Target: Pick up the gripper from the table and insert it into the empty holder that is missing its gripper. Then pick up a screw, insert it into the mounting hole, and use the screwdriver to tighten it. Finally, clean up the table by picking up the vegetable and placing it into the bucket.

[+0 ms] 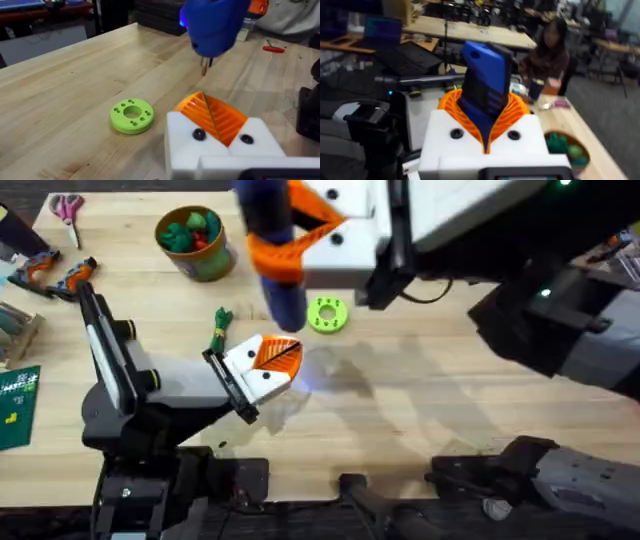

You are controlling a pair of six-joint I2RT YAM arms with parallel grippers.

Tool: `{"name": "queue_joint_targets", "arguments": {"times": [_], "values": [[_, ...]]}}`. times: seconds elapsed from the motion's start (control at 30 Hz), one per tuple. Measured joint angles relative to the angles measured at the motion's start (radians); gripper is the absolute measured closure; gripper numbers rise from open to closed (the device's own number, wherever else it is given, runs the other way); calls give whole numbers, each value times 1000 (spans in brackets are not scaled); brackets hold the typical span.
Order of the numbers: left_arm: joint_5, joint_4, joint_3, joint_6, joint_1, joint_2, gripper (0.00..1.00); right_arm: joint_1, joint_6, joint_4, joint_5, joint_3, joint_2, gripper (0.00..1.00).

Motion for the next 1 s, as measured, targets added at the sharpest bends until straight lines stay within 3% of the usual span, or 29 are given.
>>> {"name": "queue_joint_targets", "arguments": {"times": [0.5, 1.0], "values": [[0, 0, 0, 0, 0, 0, 987, 174, -58, 87, 127, 0, 7, 976], [0, 0, 0, 0, 0, 0, 987, 187, -25, 174, 183, 0, 113, 976]]}}
